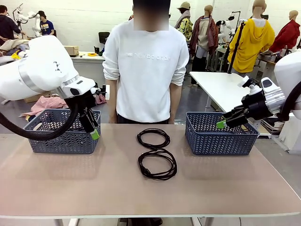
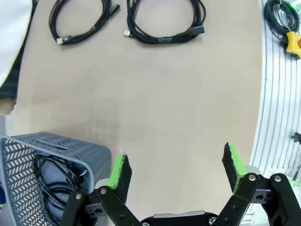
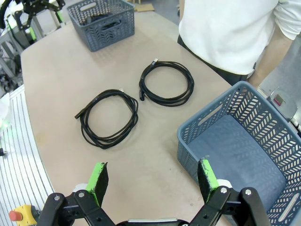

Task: Organize the cables according to human instructions.
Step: Pick up a bundle of cables and place it in the basket indicated by the human.

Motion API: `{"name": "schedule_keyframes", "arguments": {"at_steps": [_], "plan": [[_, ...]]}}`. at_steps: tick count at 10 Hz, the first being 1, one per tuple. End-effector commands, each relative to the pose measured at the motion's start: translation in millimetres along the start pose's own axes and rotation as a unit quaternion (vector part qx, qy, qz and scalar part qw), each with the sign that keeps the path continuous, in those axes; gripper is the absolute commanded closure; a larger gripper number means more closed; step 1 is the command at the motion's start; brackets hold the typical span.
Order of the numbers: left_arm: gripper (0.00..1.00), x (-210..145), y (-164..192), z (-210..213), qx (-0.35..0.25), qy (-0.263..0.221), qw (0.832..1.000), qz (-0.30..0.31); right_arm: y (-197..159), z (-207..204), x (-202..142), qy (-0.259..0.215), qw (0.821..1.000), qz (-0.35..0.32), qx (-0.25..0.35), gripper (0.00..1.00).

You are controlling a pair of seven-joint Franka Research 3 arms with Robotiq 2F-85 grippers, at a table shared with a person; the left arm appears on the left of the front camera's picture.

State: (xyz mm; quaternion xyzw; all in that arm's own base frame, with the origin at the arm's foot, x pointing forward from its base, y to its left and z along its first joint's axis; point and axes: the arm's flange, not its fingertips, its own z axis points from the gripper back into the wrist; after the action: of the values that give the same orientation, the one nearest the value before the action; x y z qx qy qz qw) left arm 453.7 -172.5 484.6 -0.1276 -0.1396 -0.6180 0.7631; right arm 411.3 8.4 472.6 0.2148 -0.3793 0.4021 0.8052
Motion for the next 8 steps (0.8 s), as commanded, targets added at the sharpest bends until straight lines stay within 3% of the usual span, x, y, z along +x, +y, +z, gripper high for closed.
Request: {"name": "schedule_keyframes", "arguments": {"at_steps": [1,8], "plan": [[0.0,-0.3,1.8,2.1,-0.001,0.0,1.0,0.001,-2.8,-3.2,-0.2,-0.018,1.0,0.009,0.002,0.0],[0.0,-0.3,1.8,2.1,-0.001,0.0,1.0,0.001,-2.8,-3.2,-0.2,-0.018,1.0,0.009,0.002,0.0]]}}
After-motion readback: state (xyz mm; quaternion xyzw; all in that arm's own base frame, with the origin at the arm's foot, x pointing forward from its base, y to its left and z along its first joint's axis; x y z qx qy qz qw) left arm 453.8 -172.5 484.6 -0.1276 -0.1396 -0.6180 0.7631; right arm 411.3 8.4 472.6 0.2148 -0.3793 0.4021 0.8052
